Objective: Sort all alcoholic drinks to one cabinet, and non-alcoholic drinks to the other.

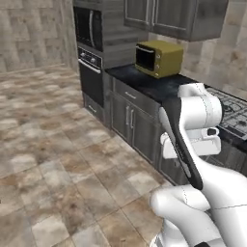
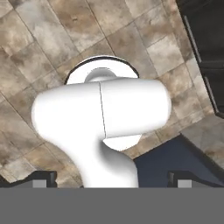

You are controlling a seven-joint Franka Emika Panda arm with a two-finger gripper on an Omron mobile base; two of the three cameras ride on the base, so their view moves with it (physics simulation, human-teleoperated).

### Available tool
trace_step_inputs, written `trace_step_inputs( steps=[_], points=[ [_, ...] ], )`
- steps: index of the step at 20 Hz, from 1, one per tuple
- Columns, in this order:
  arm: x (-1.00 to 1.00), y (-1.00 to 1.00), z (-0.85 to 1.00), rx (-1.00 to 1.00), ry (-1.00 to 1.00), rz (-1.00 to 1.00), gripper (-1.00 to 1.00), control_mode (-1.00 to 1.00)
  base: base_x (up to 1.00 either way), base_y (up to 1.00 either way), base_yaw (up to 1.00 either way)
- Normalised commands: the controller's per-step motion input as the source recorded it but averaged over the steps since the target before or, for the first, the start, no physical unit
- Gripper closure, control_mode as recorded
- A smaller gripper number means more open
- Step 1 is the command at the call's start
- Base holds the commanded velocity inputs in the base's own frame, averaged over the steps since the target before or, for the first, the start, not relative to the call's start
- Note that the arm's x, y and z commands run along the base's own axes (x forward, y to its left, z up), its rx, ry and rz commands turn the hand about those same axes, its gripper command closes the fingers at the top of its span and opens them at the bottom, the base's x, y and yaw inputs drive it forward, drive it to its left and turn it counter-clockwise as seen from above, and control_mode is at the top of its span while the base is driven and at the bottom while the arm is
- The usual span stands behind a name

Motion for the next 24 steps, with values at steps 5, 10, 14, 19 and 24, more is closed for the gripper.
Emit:
trace_step_inputs(
  steps=[5,10,14,19,24],
  points=[
    [0.00,0.00,0.00,0.00,0.00,0.00,-1.00,1.00,0.00,0.29,0.99],
    [0.00,0.00,0.00,0.00,0.00,0.00,-1.00,1.00,0.13,0.29,0.93],
    [0.00,0.00,0.00,0.00,0.00,0.00,-1.00,1.00,0.65,0.21,0.80],
    [0.00,0.00,0.00,0.00,0.00,0.00,-1.00,1.00,0.96,0.14,0.67],
    [0.00,0.00,0.00,0.00,0.00,0.00,-1.00,1.00,1.00,0.07,0.53]
  ],
)
